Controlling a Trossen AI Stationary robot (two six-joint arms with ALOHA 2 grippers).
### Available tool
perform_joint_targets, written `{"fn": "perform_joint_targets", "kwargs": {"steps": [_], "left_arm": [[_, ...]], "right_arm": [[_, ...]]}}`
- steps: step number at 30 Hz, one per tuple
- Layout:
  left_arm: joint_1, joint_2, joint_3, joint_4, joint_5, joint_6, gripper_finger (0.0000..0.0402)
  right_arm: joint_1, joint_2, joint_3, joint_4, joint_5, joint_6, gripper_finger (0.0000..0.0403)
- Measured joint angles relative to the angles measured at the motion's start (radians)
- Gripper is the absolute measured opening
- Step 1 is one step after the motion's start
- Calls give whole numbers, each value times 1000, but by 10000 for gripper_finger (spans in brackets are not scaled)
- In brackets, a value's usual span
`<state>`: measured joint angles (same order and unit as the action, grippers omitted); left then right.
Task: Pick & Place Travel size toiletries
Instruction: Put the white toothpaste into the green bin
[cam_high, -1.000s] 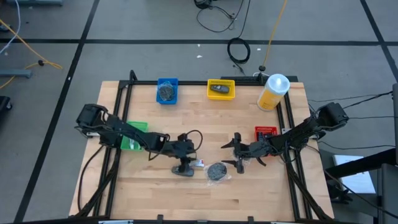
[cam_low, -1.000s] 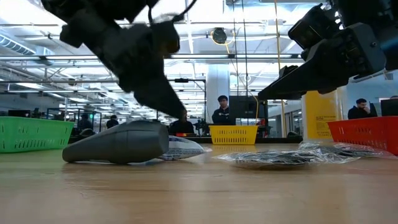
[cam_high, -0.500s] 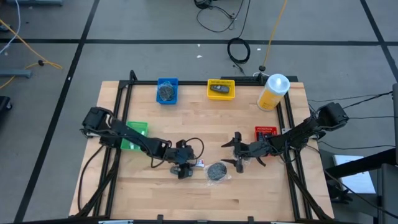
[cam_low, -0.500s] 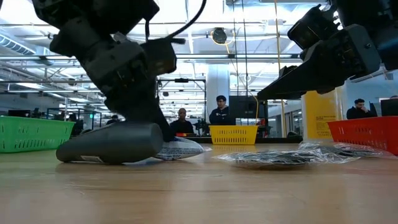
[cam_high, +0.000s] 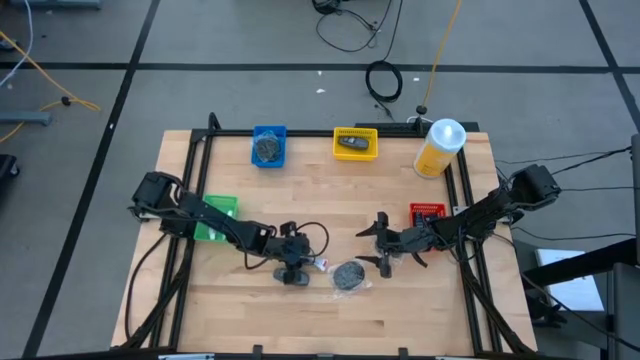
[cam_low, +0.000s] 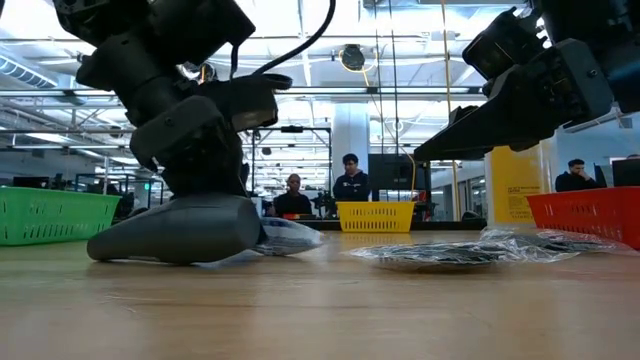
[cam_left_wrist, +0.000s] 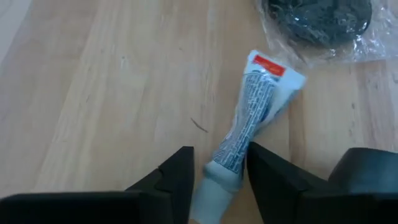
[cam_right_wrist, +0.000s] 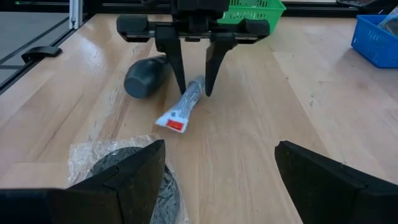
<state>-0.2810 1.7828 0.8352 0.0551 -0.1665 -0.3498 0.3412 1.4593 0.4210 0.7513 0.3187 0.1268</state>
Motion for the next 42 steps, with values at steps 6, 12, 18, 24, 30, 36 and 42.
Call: {"fn": "perform_joint_targets", "kwargs": {"steps": [6, 12, 18, 24, 30, 36, 42], "left_arm": [[25, -1, 0, 3, -2, 31, 53], [33, -63, 0, -31, -30, 9, 8], [4, -239, 9, -206, -111, -117, 19], [-63, -452, 76, -544, -138, -374, 6], [-134, -591, 161, -944, -86, -740, 21], [-176, -619, 165, -1318, -83, -1085, 10], [-158, -573, 126, -1496, -119, -1257, 17]], "right_arm": [[-1, 0, 0, 0, 0, 0, 293], [-1, 0, 0, 0, 2, 0, 293], [-2, 0, 0, -8, 27, 7, 293], [-1, 0, 0, -19, 26, 11, 293], [-2, 0, 0, -21, 27, 11, 293], [-6, 0, 0, -19, 26, 11, 293], [-14, 0, 0, -19, 26, 23, 293]]}}
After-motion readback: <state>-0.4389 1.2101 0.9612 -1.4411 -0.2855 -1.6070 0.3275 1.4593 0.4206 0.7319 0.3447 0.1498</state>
